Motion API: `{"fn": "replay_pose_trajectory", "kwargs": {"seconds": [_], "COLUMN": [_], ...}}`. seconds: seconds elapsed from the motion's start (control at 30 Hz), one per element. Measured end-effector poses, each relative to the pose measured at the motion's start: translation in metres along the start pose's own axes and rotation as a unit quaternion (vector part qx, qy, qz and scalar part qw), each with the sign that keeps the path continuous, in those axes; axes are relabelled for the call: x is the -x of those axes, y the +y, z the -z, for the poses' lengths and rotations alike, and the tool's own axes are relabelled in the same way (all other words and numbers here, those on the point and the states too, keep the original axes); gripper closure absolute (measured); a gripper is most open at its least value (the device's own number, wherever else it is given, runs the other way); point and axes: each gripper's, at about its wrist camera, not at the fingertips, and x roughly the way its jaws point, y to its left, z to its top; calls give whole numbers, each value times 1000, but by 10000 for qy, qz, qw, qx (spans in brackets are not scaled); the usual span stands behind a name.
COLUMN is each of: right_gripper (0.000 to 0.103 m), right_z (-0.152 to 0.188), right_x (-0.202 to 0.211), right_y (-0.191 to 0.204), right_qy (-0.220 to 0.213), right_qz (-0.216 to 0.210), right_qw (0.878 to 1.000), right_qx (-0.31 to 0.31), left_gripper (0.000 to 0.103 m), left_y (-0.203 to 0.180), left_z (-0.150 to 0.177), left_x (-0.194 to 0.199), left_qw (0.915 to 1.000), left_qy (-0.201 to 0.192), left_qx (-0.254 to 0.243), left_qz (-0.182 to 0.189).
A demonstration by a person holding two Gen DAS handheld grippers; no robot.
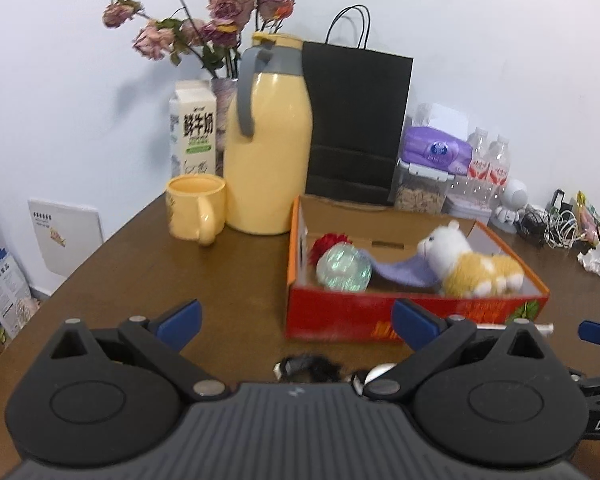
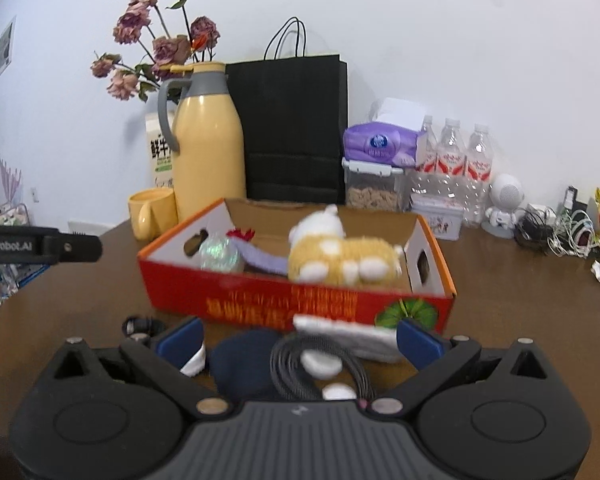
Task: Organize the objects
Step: 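Move both tools back out of the box toward the white caps on the table, then grasp the white cup-shaped cap with the left gripper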
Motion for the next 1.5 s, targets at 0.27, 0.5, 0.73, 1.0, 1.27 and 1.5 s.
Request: {"fn": "replay_pose_trajectory", "kwargs": {"seconds": [0.27,0.5,0.73,1.0,1.27,1.5], "right_gripper": [0,0,0,0,0,0], "right_z": [36,53,56,60,64,66], "right_x": [13,17,18,14,6,0], "right_y": [5,8,7,3,-1,-2], "right_qy": [304,466,475,525,553,535], "right_qz": [-15,-14,-13,3,18,94], "right_qw": [9995,9988,9986,9982,9978,9980], "right_qx": [-104,-150,-218,-288,-366,-335], "left_gripper": [0,0,0,0,0,0], "left_y": [13,13,11,12,11,3], "left_z": [29,44,46,48,55,60], "left_x": [16,21,22,17,5,-14], "left_qw": [9997,9993,9992,9987,9976,9961], "left_qy": [219,361,407,494,681,868], "left_qx": [59,28,24,37,-23,-152], "left_qz": [-74,-66,-52,-110,-87,7]}}
